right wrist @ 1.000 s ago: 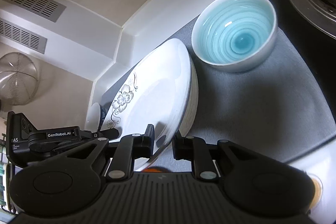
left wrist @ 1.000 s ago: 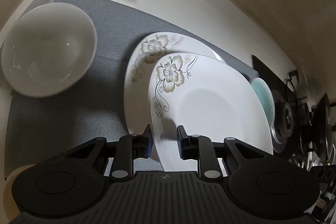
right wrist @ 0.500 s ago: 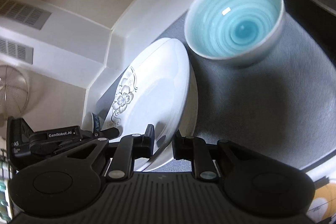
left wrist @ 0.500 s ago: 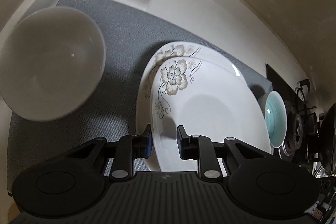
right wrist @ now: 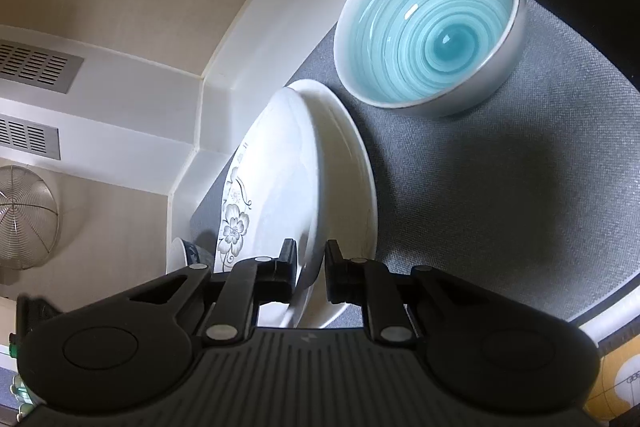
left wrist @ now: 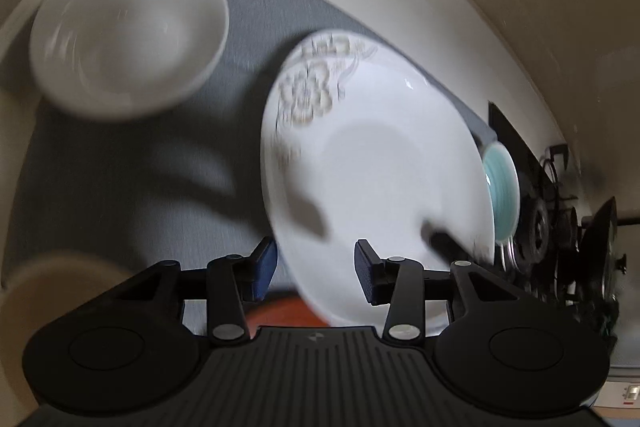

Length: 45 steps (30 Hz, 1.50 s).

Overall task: Organize plates and bowls
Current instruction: 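Lower the held plate onto the other white floral plate and open both grippers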

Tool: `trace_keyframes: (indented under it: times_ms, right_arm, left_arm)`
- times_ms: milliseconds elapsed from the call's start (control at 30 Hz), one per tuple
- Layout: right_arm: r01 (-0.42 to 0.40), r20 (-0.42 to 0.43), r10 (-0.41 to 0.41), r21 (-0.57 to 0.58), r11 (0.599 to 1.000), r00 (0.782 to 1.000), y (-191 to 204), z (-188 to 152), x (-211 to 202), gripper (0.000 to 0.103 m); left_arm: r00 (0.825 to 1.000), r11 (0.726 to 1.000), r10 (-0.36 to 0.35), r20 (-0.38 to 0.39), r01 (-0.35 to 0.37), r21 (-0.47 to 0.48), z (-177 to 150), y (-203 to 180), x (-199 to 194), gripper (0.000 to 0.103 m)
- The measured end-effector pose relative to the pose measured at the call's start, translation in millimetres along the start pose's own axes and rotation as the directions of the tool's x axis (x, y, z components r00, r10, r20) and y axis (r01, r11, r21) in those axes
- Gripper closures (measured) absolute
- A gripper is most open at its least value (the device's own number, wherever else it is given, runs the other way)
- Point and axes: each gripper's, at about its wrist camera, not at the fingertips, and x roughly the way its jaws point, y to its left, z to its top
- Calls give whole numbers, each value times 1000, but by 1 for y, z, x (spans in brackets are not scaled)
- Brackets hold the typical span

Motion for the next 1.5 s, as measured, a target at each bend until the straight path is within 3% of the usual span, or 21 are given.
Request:
trace_keyframes:
  times_ms: [133, 167, 200, 300, 367, 500, 567, 633, 767, 900, 1000, 1100, 1233, 1333, 1500]
  right_arm:
    - [5, -3, -5, 5, 1000, 1000, -4, -1, 0, 87]
    - [5, -3, -5, 6, 1000, 1000, -5, -1, 0, 87]
    - [8, -6, -8, 2, 1000, 1000, -4, -1, 0, 87]
    - [24, -25, -25, -34, 999, 999, 4, 0, 3, 87]
    - [35, -43, -37, -60, 998, 998, 8, 2, 6, 87]
    - [64, -93, -71, -76, 995, 993, 10, 5, 8, 84]
    - [80, -93, -83, -32, 996, 992, 9, 6, 4, 84]
    - [87, -97, -86, 5, 996, 992, 9, 9, -1, 76]
    - [132, -99, -140, -75, 988, 985, 19, 8, -9, 74]
    - [155, -54, -159, -76, 985, 986, 21, 5, -22, 59]
    - [134, -53, -139, -77, 988, 989, 18, 4, -26, 56]
    - [149, -41, -153, -74, 986, 987, 12, 3, -27, 58]
    - [158, -8, -159, -93, 983, 987, 9, 4, -26, 75]
    - [167, 7, -167, -91, 982, 986, 8, 6, -22, 79]
    - [185, 30, -182, -136, 973, 983, 9, 5, -27, 78]
  left_arm:
    - [997, 995, -75, -28, 73, -65, -16, 5, 7, 59]
    - [996, 994, -85, -28, 83, -76, -18, 5, 10, 62]
    - [996, 993, -85, -24, 83, -87, -18, 5, 13, 75]
    - [997, 991, -57, 53, 63, -119, -17, 8, 11, 83]
    - [993, 987, -85, 77, 94, -131, -12, 14, 7, 86]
    - [996, 985, -76, 41, 81, -153, -8, 21, 12, 86]
    - [995, 984, -86, 43, 92, -153, -8, 20, 15, 86]
    - [995, 986, -82, 51, 89, -142, -9, 18, 14, 86]
    - [995, 986, -87, 54, 94, -136, -10, 20, 13, 86]
    - [991, 971, -118, 59, 128, -204, -13, 34, 11, 90]
    - [989, 967, -131, 67, 142, -212, -15, 40, 9, 91]
    - [990, 971, -122, 65, 132, -197, -16, 38, 7, 91]
    - [992, 978, -109, 65, 119, -172, -15, 35, 6, 91]
    - [991, 977, -112, 69, 122, -175, -16, 37, 5, 91]
    - [995, 991, -35, 96, 47, -127, -17, 33, -5, 90]
